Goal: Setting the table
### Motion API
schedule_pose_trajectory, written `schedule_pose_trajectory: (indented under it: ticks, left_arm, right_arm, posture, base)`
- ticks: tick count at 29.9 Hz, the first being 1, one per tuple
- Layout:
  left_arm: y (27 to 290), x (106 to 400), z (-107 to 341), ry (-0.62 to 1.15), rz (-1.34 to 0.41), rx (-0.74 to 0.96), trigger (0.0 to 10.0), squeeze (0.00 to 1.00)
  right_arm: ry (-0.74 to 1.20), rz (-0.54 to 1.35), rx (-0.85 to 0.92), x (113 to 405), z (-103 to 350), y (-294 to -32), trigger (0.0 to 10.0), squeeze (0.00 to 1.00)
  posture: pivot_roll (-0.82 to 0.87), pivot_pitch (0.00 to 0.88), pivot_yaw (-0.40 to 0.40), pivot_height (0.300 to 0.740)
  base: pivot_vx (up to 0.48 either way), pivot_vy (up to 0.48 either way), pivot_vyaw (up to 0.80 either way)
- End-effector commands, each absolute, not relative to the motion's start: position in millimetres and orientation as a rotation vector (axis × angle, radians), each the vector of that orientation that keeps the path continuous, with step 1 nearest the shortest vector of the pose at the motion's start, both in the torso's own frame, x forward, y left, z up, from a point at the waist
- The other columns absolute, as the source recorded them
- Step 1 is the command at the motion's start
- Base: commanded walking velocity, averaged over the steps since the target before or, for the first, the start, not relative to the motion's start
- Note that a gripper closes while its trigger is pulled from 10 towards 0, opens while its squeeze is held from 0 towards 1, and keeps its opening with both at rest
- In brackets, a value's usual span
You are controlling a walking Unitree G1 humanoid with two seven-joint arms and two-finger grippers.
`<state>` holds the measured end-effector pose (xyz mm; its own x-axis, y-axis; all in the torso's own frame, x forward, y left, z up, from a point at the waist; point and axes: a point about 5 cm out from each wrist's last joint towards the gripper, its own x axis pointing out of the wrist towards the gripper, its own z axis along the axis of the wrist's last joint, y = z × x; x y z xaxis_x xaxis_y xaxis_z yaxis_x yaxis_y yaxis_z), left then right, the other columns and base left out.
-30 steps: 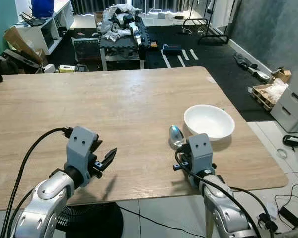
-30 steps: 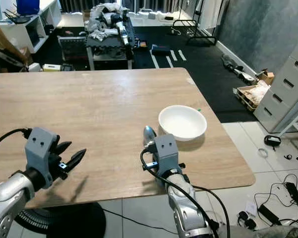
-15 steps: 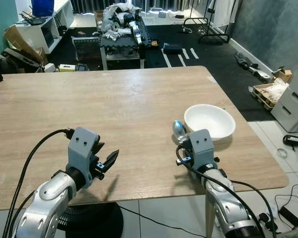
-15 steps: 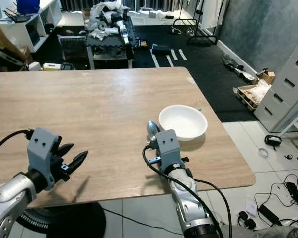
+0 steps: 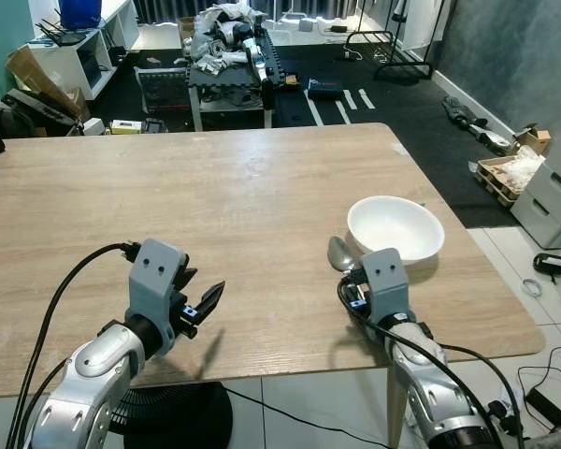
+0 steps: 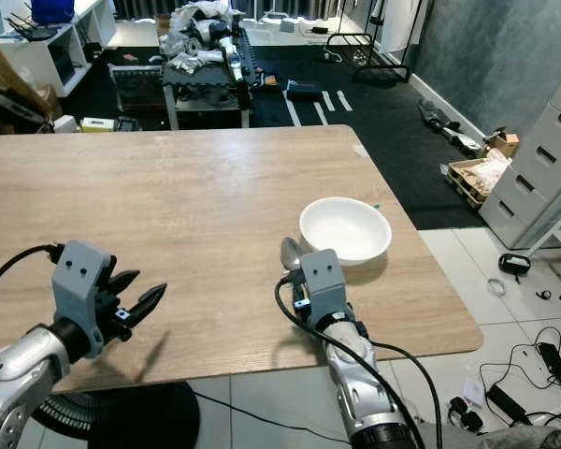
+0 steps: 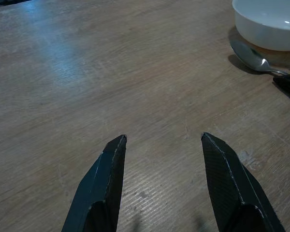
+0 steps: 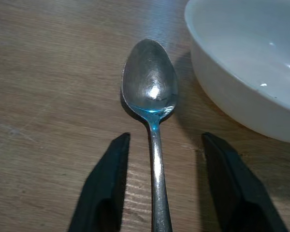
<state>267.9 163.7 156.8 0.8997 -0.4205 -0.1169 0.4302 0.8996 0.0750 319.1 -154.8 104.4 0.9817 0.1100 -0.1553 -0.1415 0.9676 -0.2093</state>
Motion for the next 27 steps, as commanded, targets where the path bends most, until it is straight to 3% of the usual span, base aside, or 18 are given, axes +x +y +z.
schedule_pose_trajectory:
  ticks: [1, 2, 3, 16, 23, 27]
  left_arm:
    - [161.4, 267.5, 157.4, 0.101, -0.449, 0.102, 10.0, 0.00]
    - [161.0, 267.6, 157.4, 0.101, -0.450, 0.102, 10.0, 0.00]
    - [160.8, 267.7, 157.3, 0.101, -0.451, 0.101, 10.0, 0.00]
    - [159.3, 269.6, 157.3, 0.101, -0.466, 0.101, 10.0, 0.00]
    - [156.5, 271.2, 157.1, 0.101, -0.481, 0.100, 10.0, 0.00]
    - [151.9, 280.2, 161.4, 0.066, -0.447, 0.088, 10.0, 0.00]
  right_arm:
    - [0.171, 0.109, -0.201, 318.1, 98.2, -157.9, 10.0, 1.00]
    - [0.165, 0.108, -0.193, 317.9, 99.8, -157.8, 10.0, 0.65]
    - [0.160, 0.107, -0.188, 317.7, 100.9, -157.7, 10.0, 0.00]
    - [0.073, 0.057, -0.017, 299.0, 133.2, -170.6, 10.0, 0.00]
    - [0.047, 0.065, -0.020, 278.9, 141.8, -178.6, 10.0, 0.00]
    - [-0.158, 0.034, 0.086, 277.3, 178.0, -177.8, 10.0, 0.00]
  posture:
    - [0.03, 0.031, 0.090, 0.740]
    - [0.03, 0.030, 0.090, 0.740]
    - [0.03, 0.030, 0.090, 0.740]
    - [0.00, 0.027, 0.098, 0.740]
    - [-0.01, 0.025, 0.099, 0.740]
    - [-0.03, 0.013, 0.108, 0.740]
  base:
    - [0.000, 0.000, 0.00]
    - [0.000, 0.000, 0.00]
    - [0.000, 0.000, 0.00]
    - [0.000, 0.000, 0.00]
    - [0.000, 0.000, 0.00]
    - [0.000, 0.000, 0.00]
